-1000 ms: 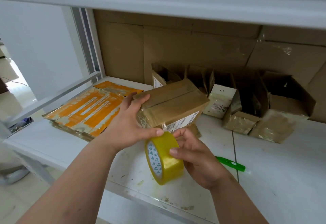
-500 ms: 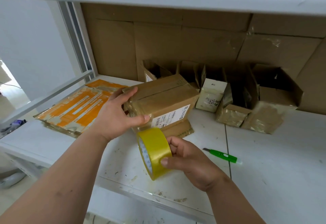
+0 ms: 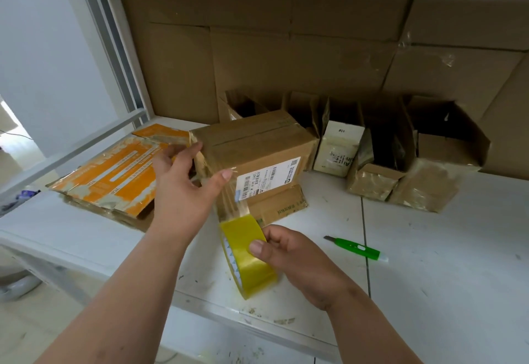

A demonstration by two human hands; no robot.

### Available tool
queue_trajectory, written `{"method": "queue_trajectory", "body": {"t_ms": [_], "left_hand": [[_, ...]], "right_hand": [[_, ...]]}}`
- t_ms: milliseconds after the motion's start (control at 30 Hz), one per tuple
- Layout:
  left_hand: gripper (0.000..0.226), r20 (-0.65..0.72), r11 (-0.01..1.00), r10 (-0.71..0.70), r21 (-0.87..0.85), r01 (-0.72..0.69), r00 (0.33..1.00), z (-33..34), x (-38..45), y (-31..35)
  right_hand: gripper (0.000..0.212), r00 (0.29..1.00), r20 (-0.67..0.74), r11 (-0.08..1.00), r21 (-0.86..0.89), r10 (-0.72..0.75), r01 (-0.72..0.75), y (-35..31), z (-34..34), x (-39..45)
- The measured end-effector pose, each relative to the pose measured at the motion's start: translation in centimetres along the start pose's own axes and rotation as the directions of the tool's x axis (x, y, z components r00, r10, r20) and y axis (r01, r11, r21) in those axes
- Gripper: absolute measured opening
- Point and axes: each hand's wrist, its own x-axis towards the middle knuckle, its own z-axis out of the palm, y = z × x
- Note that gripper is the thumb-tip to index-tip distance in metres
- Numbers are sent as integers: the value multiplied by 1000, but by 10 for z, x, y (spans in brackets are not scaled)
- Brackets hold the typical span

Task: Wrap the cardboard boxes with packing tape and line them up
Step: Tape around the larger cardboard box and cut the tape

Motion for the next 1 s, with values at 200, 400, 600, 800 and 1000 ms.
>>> {"method": "queue_trajectory", "body": {"t_ms": [200, 400, 600, 800, 1000], "left_hand": [[72, -26, 990, -63, 121, 66, 998, 5, -6, 15], [54, -57, 984, -126, 117, 132, 990, 5, -10, 14], [41, -81, 977, -214, -10, 214, 973, 8, -18, 12], [25, -74, 932, -318, -205, 298, 945, 14, -26, 10], [26, -26, 898, -385, -241, 368, 922, 19, -28, 6]], "right_hand": [[19, 990, -134, 997, -60, 39, -48, -7, -24, -3], [33, 821, -569, 631, -619, 50, -467, 15, -70, 2], [26, 783, -622, 345, -733, 12, -587, 31, -90, 2], [13, 830, -546, 451, -772, -111, -448, 32, -94, 7], [7, 842, -521, 840, -513, -141, -177, 2, -78, 17]]}}
